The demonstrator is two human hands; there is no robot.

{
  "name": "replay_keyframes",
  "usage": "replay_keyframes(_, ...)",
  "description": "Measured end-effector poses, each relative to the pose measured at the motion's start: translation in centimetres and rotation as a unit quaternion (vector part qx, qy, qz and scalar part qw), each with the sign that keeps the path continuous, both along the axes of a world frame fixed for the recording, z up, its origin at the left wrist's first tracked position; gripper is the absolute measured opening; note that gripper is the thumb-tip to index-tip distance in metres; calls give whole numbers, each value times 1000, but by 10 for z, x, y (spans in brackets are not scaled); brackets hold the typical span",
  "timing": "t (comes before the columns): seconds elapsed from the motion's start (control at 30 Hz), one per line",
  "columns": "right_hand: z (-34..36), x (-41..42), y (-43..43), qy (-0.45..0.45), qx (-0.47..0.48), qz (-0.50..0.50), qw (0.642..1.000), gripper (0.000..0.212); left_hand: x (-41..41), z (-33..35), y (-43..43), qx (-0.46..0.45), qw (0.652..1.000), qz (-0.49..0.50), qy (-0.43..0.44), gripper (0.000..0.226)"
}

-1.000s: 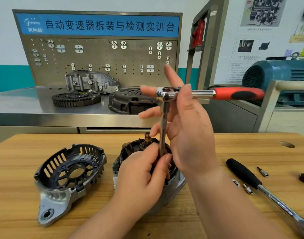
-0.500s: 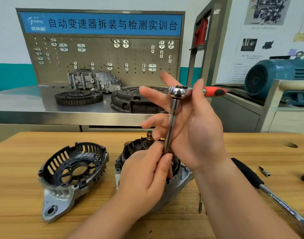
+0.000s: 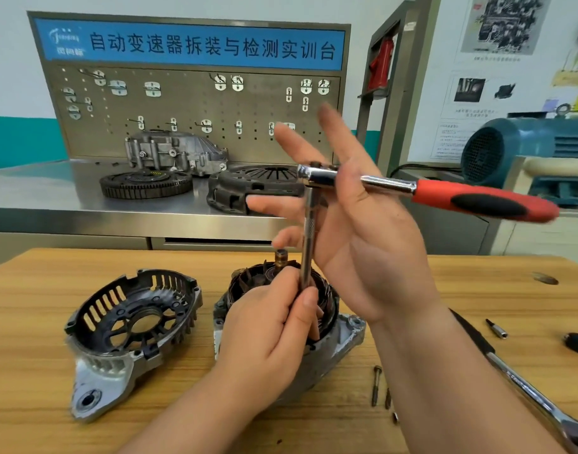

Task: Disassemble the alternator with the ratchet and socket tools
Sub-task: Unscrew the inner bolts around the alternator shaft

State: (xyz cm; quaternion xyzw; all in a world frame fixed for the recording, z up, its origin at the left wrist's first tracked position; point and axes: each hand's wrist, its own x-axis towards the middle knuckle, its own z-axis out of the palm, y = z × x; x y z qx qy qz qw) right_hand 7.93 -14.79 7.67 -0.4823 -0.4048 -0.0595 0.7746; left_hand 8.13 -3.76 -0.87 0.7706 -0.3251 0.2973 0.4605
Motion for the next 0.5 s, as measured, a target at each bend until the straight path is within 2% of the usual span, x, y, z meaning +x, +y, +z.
replay_keyframes(0.1,-3,2,2,77,-12,49,996,57,0,2,1,11,1000,-13,-2,34)
replay_keyframes(0.2,-5,2,3,92,-23,46,994,54,-1,3,1,16,1000,-9,3,31)
replay_keyframes(0.3,-6,3,4,32,3,-6,999,42,-1,2,1,4,1000,-11,17,27)
replay_keyframes(0.4,-3,-2,2,-47,-30,-131,990,30,0,1,-1,2,999,1,33,30)
replay_keyframes(0.47,-4,-2,0,-49,-55,-200,977,49,0,0,-2,-6,999,13,34,29)
replay_keyframes(0.5,-7,0,-1,-47,-44,-169,984,41,0,0,-2,-4,999,19,28,29)
